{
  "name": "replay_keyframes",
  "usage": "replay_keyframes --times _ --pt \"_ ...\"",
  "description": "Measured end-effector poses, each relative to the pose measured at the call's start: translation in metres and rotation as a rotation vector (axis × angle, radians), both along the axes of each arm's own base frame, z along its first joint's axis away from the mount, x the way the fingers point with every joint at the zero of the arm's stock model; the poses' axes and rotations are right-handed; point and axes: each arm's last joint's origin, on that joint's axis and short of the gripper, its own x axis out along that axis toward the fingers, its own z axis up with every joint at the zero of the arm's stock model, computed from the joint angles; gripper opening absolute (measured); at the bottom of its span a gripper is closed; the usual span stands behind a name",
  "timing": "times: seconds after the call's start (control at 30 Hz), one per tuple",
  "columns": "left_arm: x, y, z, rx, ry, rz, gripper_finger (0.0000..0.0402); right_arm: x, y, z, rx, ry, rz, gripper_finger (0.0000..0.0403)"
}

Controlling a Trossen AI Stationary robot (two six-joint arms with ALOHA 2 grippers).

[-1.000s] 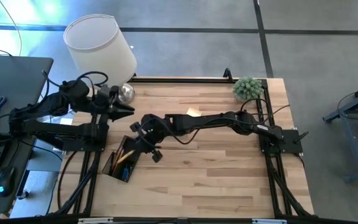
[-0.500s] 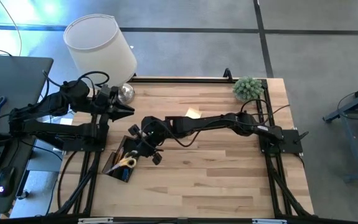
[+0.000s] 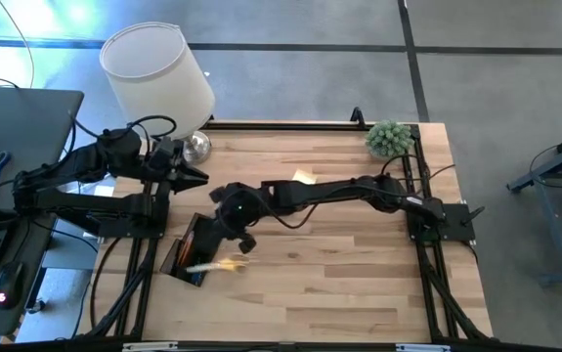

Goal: Pick and place office supplies into organizer
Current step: Put the yellow scissors into the black desk organizer

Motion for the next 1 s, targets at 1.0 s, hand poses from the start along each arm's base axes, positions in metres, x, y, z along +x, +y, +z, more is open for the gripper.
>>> replay_keyframes --times 1.0 --pt "0.084 -0.051 -0.066 0.076 0.510 -0.460 0.0055 -0.142 0.138 0.014 0.048 0.687 -0.817 0.0094"
